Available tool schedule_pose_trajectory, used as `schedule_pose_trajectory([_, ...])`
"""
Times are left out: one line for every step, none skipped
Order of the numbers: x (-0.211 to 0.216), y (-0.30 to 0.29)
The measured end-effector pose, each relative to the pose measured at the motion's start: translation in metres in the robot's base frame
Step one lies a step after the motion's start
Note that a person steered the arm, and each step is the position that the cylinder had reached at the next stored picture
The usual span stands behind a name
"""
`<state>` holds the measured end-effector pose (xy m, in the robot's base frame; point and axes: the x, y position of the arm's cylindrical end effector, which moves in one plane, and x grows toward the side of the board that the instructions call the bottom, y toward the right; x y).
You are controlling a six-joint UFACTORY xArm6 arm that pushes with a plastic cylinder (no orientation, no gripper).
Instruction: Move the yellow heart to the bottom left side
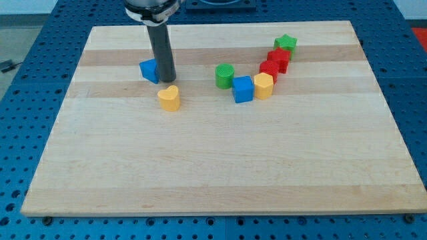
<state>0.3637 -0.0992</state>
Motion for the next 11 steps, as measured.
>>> schedule_pose_trajectory([0.025, 0.038])
schedule_pose_trajectory([0.06, 0.059])
schedule_pose_trajectory([0.075, 0.042])
schedule_pose_trajectory([0.074, 0.039])
schedule_pose_trajectory([0.059, 0.039])
schedule_pose_trajectory([0.036, 0.047])
schedule_pose_trajectory([0.03, 0.022])
schedule_pose_trajectory([0.042, -0.031])
schedule_pose_trajectory([0.067, -0.054])
schedule_pose_trajectory([0.048, -0.031])
schedule_pose_trajectory([0.02, 0.006])
